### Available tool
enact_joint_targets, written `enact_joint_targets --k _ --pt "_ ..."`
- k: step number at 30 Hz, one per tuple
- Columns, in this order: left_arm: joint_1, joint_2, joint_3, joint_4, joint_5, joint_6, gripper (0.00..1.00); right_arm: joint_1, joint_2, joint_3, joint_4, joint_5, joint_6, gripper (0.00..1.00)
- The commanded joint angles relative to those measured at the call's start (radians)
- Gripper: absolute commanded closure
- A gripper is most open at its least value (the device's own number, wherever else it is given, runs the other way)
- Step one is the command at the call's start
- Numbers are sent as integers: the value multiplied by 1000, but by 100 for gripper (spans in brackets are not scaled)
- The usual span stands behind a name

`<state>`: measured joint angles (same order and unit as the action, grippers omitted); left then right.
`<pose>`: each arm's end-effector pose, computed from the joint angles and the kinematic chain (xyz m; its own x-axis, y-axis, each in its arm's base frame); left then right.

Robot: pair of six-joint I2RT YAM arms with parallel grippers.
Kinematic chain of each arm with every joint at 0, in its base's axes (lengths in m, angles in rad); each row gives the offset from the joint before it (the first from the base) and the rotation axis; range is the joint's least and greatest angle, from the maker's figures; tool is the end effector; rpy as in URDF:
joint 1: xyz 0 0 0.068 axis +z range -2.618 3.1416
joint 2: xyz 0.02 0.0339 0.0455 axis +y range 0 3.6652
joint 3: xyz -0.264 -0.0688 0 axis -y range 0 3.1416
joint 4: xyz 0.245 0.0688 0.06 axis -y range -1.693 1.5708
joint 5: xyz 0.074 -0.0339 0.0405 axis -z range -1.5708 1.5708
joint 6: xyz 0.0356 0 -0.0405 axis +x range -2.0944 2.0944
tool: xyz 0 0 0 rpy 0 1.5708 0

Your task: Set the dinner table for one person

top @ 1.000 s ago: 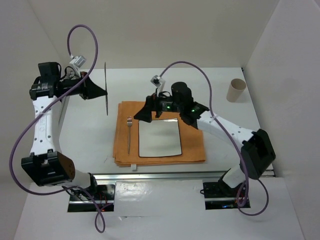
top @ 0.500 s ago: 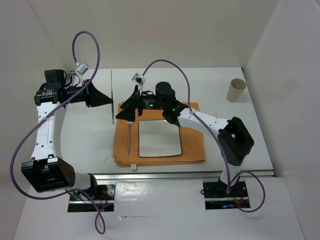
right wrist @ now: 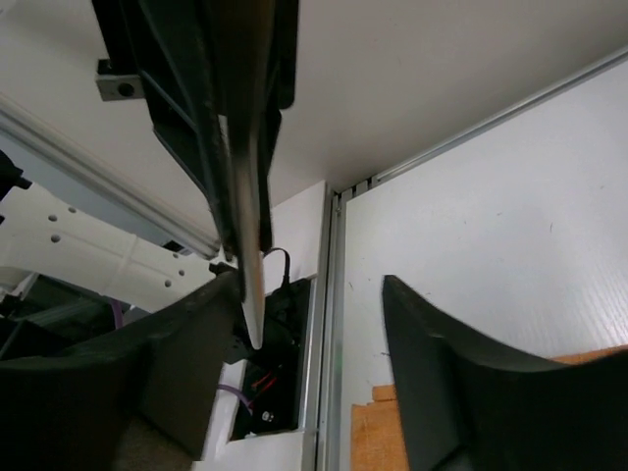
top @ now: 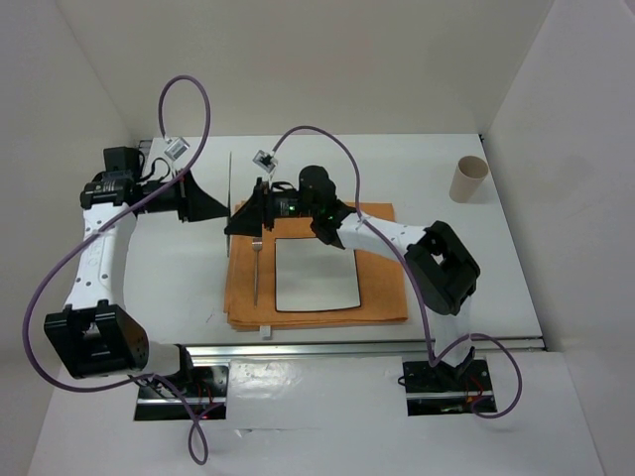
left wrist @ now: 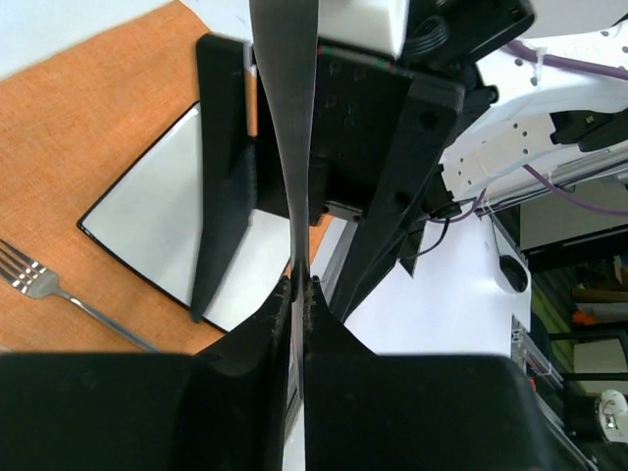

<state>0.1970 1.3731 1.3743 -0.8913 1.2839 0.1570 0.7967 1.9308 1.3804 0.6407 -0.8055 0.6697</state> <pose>0.2675 0.0186 0.3673 -0.6688 -0.0884 -0.7381 0.6491 0.4146 -0.6378 0.2972 0.3408 0.2925 -0.5697 0.0324 -0.8212 -0.8211 -0.0630 0.5672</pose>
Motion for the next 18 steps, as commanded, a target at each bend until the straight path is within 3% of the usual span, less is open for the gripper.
enact_joint_targets --k 1,2,5,7,9,10,11,15,18 --pt "-5 0 -27 -8 23 53 100 4 5 60 96 -33 28 36" --pt "-5 0 -41 -8 23 53 100 4 5 60 108 -34 37 47" --pt "-5 0 -61 15 14 44 100 4 25 51 152 -44 85 47" --pt "-5 0 -72 26 14 33 100 4 25 61 152 -57 96 61" --pt "-5 -9 -84 67 14 22 100 4 34 62 142 -67 96 79" --pt "-5 -19 -98 77 14 22 100 4 34 51 142 -67 96 93" --pt "-5 -19 -98 86 2 13 100 4 24 40 142 -57 96 99" --pt "-5 -19 -121 107 11 -5 100 4 -18 13 76 -44 96 100" --pt "-5 -19 -132 163 20 -63 93 4 -47 12 -21 -21 42 100"
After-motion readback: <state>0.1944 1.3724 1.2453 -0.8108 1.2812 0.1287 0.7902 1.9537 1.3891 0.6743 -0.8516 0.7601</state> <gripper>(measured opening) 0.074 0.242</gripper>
